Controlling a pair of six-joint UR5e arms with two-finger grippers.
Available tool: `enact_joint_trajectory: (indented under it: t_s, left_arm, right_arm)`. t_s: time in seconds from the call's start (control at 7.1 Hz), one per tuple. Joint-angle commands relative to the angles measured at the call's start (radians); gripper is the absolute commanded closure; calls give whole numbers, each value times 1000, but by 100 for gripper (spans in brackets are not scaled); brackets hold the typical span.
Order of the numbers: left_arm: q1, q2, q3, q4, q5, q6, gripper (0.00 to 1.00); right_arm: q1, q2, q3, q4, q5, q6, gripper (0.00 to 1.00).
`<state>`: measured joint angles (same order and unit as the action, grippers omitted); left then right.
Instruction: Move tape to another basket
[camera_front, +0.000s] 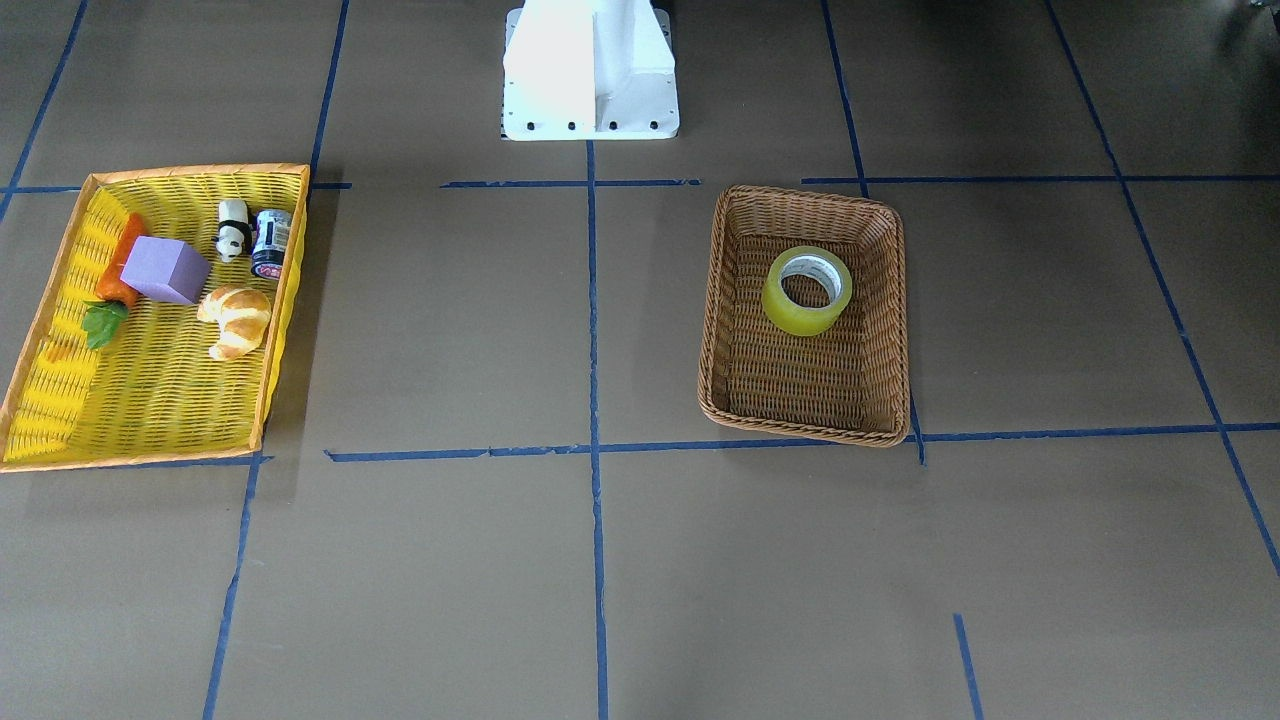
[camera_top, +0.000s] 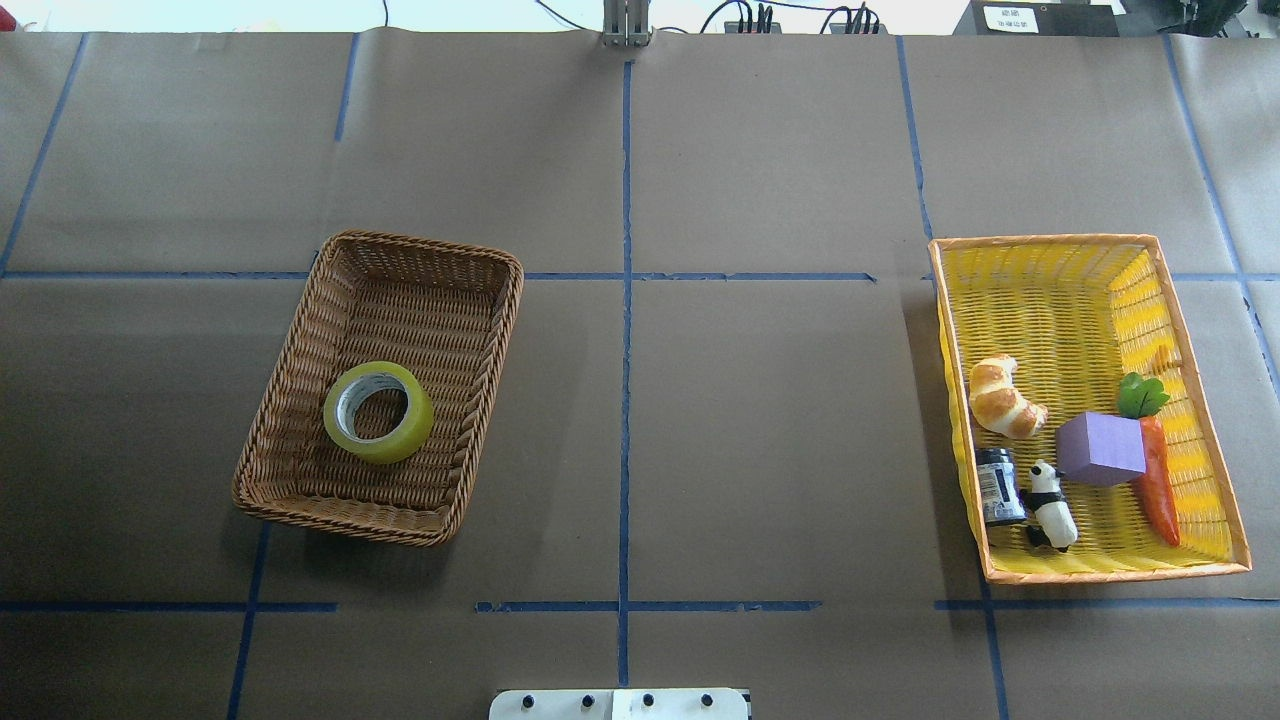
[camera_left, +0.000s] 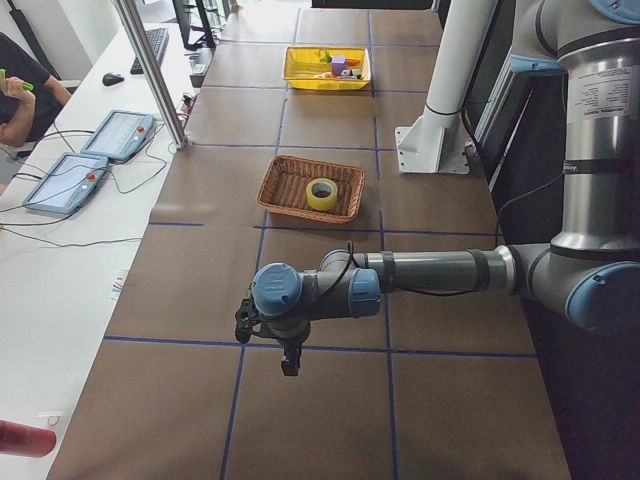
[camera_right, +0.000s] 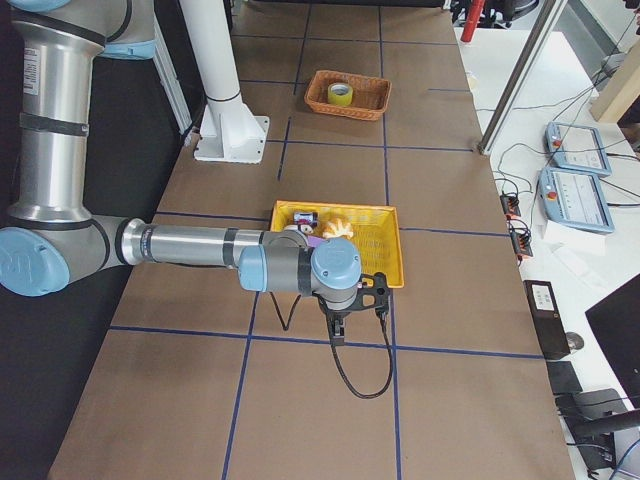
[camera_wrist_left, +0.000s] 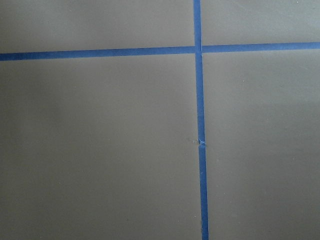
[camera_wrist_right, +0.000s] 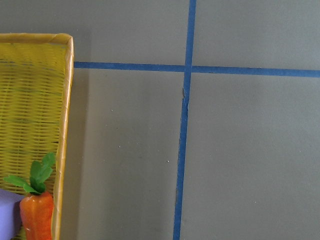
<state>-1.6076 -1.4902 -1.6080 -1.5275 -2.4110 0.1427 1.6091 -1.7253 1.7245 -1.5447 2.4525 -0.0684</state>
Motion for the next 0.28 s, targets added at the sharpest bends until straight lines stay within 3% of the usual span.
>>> enact_joint_trajectory:
  t_s: [0.0, 0.14]
  left_arm:
    - [0, -5, 0, 0, 1, -2, 0]
    - [0, -8, 0, 1, 1, -2, 0]
  right_arm:
    - [0, 4, 0, 0, -1, -1, 0]
    - [0, 9, 1, 2, -1, 1, 0]
